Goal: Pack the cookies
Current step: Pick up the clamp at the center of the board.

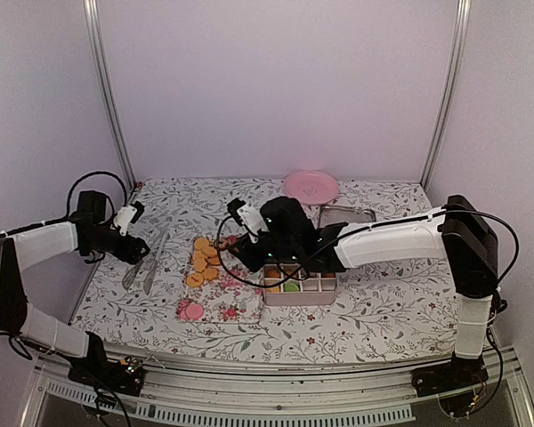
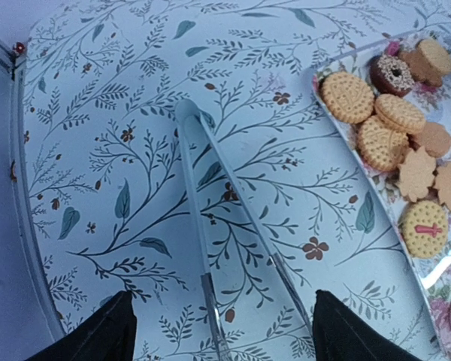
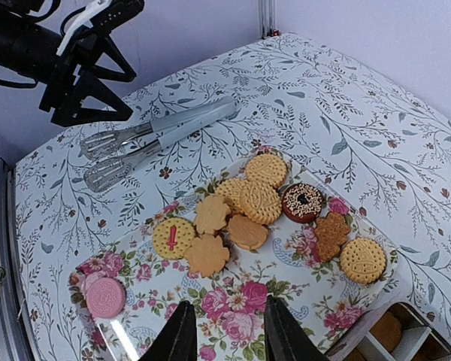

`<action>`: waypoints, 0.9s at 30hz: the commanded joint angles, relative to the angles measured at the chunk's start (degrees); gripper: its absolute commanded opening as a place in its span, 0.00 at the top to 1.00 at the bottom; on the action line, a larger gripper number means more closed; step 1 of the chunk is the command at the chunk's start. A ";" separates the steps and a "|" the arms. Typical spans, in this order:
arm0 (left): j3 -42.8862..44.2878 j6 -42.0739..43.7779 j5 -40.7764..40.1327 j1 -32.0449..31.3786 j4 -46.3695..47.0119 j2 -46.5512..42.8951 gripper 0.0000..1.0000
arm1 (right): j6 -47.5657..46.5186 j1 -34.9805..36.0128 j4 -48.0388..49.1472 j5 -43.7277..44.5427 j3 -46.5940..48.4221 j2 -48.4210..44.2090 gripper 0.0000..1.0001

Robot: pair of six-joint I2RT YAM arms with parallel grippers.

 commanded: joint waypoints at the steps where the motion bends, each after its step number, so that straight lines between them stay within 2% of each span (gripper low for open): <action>1: 0.26 -0.57 -5.79 0.67 3.57 0.02 0.21 | 2.67 1.63 1.81 4.74 -1.65 -5.48 0.66; 3: -0.19 0.33 -6.49 0.68 2.60 0.56 0.24 | 3.48 2.02 1.79 5.32 -2.01 -6.24 0.63; 7: -0.37 1.63 -5.80 0.92 -1.26 2.30 0.30 | 4.31 2.44 2.11 6.33 -2.07 -7.32 0.48; 8: -0.51 1.87 -5.25 1.02 -2.14 2.63 0.31 | 4.30 2.53 2.42 6.41 -2.13 -7.70 0.42; 9: -0.76 2.07 -4.98 1.11 -2.85 2.73 0.31 | 4.27 2.55 2.80 6.56 -2.27 -8.09 0.31; 11: -1.29 2.42 -5.38 1.20 -3.35 2.87 0.32 | 4.28 2.52 3.93 6.03 -2.59 -8.91 0.04; 12: -1.42 2.60 -5.59 1.33 -3.51 2.96 0.32 | 4.40 2.54 5.05 6.25 -3.18 -9.53 0.01; 17: -2.12 3.48 -6.79 2.02 -4.12 3.87 0.40 | 11.28 2.48 10.52 11.24 -7.02 -13.46 0.01; 20: -2.57 3.70 -6.81 2.08 -4.48 4.54 0.44 | 11.64 2.37 12.63 7.53 -8.17 -14.02 0.01; 27: -2.85 3.73 -7.36 2.43 -4.55 7.47 0.47 | 11.13 2.37 10.35 2.21 -6.37 -12.57 0.01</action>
